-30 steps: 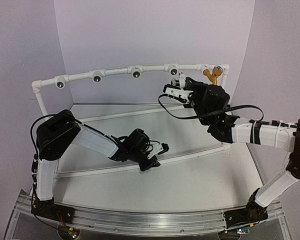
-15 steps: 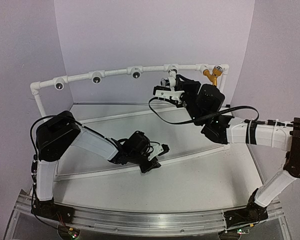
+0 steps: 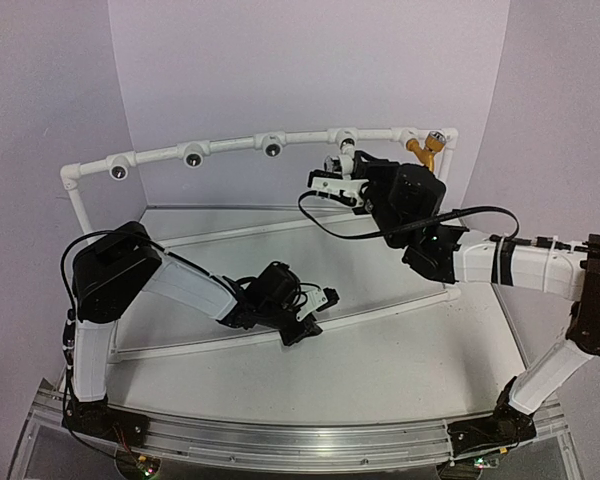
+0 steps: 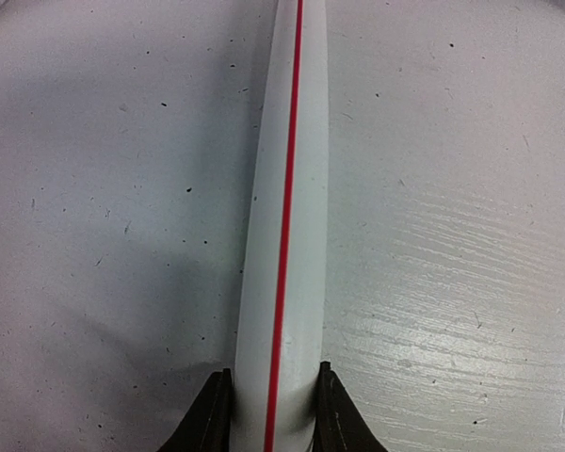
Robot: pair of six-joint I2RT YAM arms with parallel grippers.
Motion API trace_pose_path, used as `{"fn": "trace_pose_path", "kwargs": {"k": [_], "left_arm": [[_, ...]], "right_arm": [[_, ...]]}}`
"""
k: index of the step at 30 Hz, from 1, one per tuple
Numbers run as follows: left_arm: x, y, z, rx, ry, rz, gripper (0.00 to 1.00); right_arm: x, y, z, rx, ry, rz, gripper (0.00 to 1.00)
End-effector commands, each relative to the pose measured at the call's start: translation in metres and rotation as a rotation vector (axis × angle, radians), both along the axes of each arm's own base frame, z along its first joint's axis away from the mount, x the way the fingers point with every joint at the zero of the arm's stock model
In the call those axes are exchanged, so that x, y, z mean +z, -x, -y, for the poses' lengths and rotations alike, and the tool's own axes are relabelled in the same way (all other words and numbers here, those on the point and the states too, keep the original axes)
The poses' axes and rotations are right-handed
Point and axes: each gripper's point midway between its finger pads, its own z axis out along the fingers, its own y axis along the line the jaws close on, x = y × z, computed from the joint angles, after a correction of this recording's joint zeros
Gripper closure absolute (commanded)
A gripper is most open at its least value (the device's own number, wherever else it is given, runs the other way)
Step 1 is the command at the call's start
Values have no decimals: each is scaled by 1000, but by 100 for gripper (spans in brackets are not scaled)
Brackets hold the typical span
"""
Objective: Install the water faucets
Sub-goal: Screw the water faucet onto the adaptor.
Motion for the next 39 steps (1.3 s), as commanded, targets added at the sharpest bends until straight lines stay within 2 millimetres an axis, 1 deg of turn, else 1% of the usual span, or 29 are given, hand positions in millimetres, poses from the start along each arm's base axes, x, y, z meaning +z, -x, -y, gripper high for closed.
{"fn": "trace_pose_path", "kwargs": {"k": [1, 20, 23, 31, 39], "left_arm": [[-97, 27, -62, 180, -278, -229, 100], [-99, 28, -62, 176, -287, -234, 100], [-99, 28, -63, 177, -289, -234, 100], [-100, 30, -62, 172, -292, -235, 100], [-101, 30, -61, 172, -296, -233, 100]], "right_arm": [[31, -3, 6, -28, -102, 40, 100], [23, -17, 10, -92, -83, 10, 100], [27, -19, 13, -107, -98, 14, 100], [30, -25, 20, -141, -90, 19, 100], [45, -20, 28, -139, -108, 45, 100]]}}
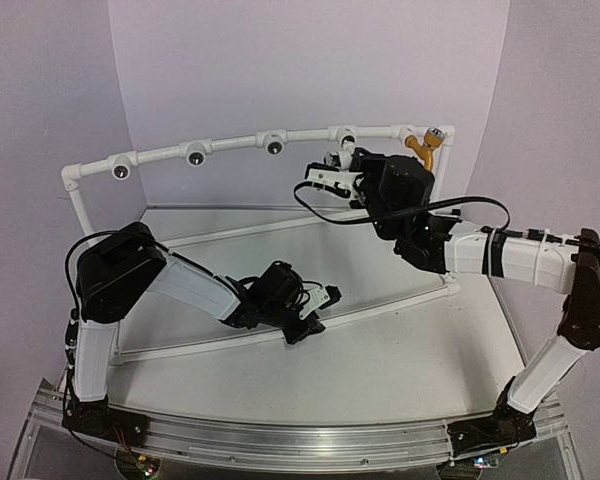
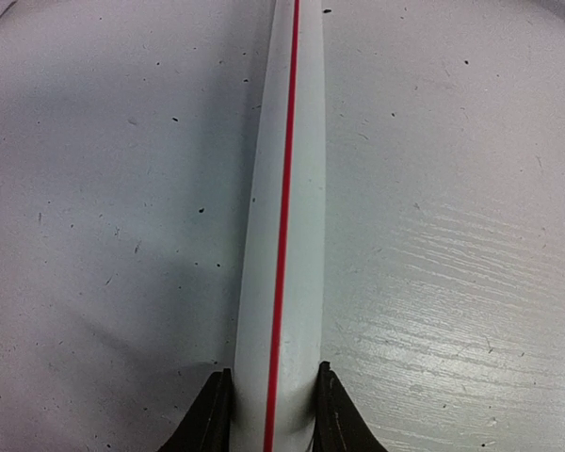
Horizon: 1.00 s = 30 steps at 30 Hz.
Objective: Install the water faucets
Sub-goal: Screw the water faucet onto the adaptor.
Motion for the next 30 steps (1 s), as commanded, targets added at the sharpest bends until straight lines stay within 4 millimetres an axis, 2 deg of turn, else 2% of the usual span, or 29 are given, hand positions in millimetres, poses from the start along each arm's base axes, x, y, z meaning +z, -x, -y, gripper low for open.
{"fn": "trace_pose_path", "kwargs": {"k": [1, 26, 30], "left_arm": [[-101, 34, -68, 158, -308, -243, 100], [-103, 35, -68, 159, -320, -238, 100], [-104, 35, -67, 156, -322, -239, 100]], "right_arm": [[46, 1, 23, -49, -102, 87, 100], [68, 10, 34, -51, -112, 118, 100], [61, 5, 28, -36, -114, 96, 100]]}}
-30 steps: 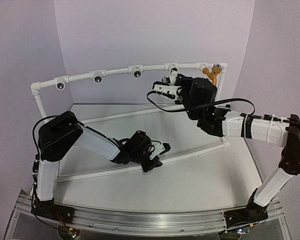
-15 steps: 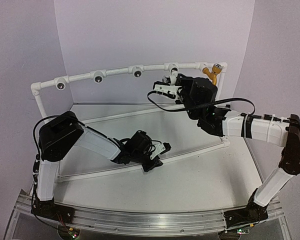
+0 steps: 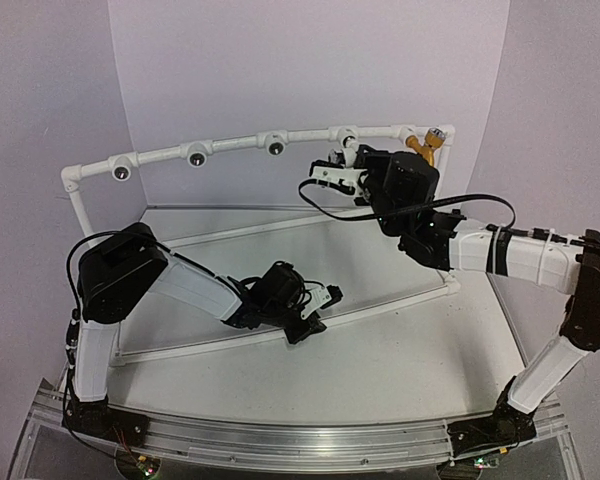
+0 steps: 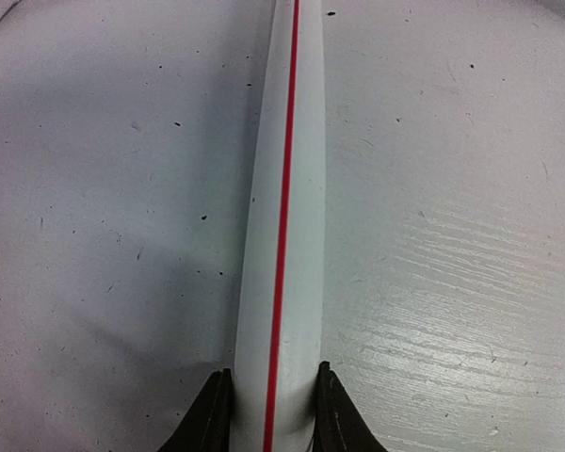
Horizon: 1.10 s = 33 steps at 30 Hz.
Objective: Install the water faucets
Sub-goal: Screw the water faucet onto the adaptor.
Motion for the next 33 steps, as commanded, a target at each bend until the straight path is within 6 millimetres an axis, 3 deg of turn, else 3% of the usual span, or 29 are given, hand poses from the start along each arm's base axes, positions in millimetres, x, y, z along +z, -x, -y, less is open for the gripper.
{"fn": "trace_pose_path", "kwargs": {"k": [1, 6, 16, 33], "left_arm": [[-103, 36, -70, 151, -318, -246, 100], [-103, 36, -71, 155, -322, -242, 100], [-104, 36, -71, 154, -324, -240, 100], [-104, 38, -70, 150, -326, -239, 100]], "right_arm": [[52, 5, 17, -23, -133, 88, 100], [33, 1, 8, -20, -111, 60, 100], [21, -3, -4, -1, -119, 28, 100], [25, -7, -3, -20, -187, 28, 100]]}}
